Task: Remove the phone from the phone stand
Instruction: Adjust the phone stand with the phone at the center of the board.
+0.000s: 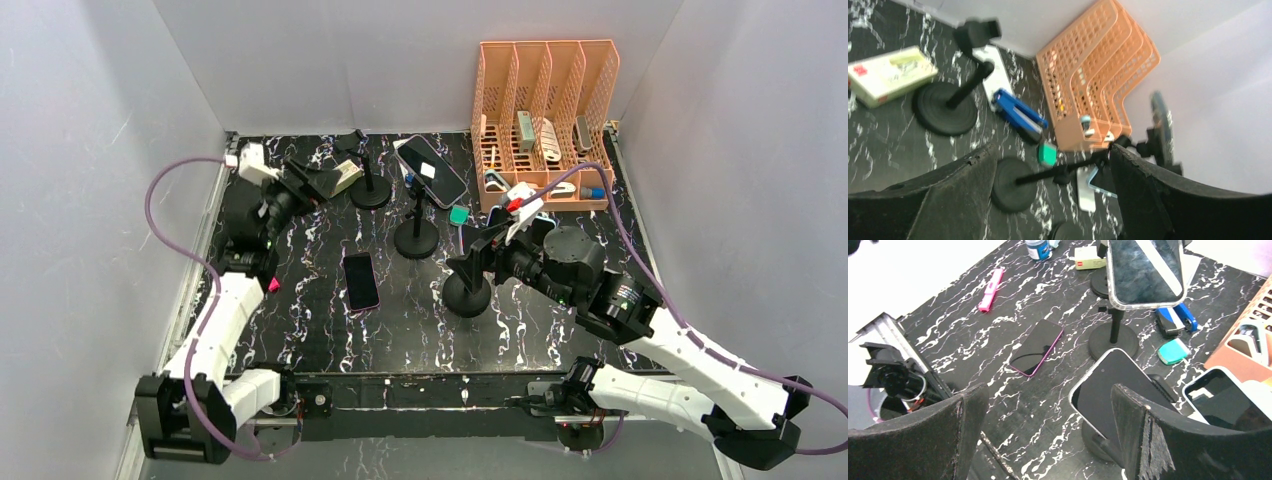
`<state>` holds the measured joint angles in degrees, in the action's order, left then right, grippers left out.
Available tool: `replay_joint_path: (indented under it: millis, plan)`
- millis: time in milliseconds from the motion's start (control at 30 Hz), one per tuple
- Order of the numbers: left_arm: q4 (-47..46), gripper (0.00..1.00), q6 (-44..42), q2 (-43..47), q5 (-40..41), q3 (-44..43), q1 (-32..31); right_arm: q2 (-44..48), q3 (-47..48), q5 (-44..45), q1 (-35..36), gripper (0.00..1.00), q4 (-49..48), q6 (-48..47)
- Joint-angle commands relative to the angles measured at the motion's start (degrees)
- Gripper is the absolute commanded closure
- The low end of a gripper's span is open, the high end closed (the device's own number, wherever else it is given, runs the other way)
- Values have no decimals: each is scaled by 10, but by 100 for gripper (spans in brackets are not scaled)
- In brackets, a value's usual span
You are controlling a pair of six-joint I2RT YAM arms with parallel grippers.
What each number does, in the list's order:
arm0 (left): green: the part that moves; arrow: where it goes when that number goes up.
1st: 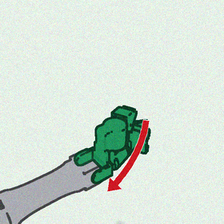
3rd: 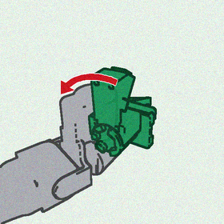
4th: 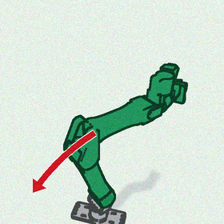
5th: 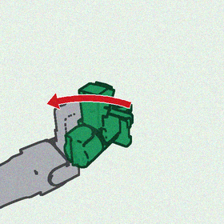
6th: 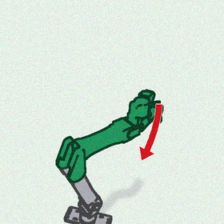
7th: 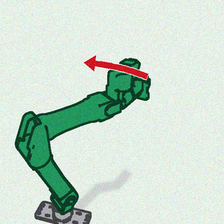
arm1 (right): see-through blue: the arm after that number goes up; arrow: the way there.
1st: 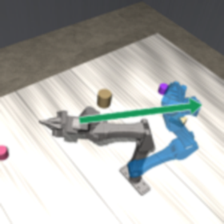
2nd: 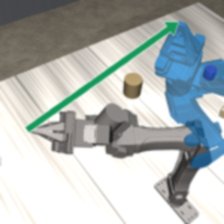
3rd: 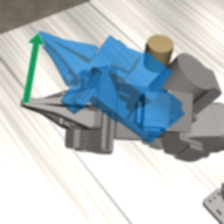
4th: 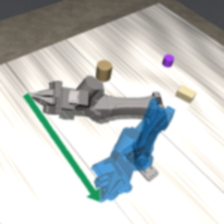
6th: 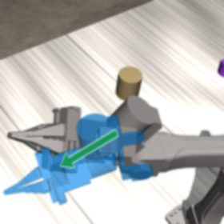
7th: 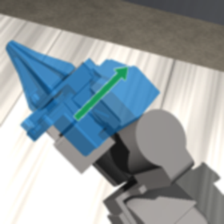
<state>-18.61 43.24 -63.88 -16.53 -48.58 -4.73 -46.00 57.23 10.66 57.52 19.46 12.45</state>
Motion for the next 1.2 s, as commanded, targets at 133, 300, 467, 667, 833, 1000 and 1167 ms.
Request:
replay_joint_path:
  millis: [133, 300, 467, 667, 833, 1000, 1167]
  plan:
    - [-123, 20, 101, 116, -38, 184, -15, 9, 15, 44, 1, 2, -33, -28]
    - [-100, 20, 92, 95, -115, 193, -52, 19, 3, 56, 1, 1, -32, -24]
    - [29, 21, -5, 150, 68, 168, -232, 24, -7, 67, 1, 1, -43, -22]
    - [-14, 23, 33, 117, 150, 160, -344, 21, -5, 64, 1, 1, -48, -18]
    - [-49, 26, 26, 52, 270, 118, -457, 32, -9, 61, 1, 1, -47, -2]
    - [-117, 28, 38, 12, 308, 95, -502, 52, -13, 58, 1, 1, -41, 17]
    - [-125, 30, 59, -24, 325, 59, -530, 65, -8, 60, 1, 1, -37, 21]
